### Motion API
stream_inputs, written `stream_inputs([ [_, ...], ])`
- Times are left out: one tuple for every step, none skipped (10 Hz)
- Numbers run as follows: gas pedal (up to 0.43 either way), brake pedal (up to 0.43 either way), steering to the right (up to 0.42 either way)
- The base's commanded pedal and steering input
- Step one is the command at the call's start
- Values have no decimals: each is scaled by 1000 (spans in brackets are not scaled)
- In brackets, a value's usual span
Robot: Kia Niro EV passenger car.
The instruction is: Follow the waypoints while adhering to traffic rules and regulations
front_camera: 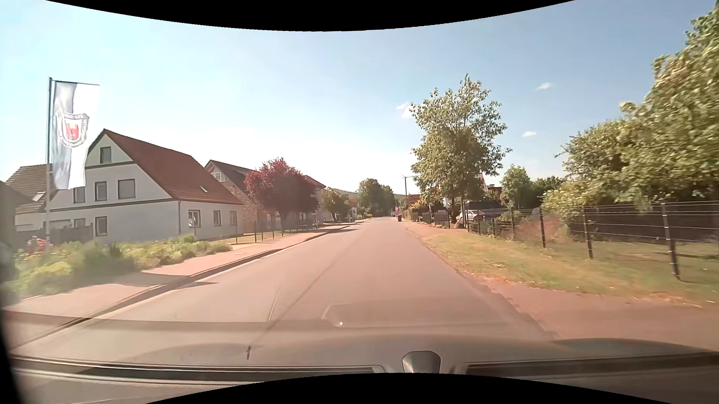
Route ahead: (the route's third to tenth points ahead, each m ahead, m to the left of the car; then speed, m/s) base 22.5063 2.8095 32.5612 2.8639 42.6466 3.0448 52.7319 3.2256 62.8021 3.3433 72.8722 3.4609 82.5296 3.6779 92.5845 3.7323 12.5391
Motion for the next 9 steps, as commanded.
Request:
stream_inputs([
  [157,6,-1],
  [157,6,-1],
  [157,6,-1],
  [157,6,-1],
  [157,6,-1],
  [157,6,-1],
  [157,6,-1],
  [157,6,-1],
  [157,6,-1],
])
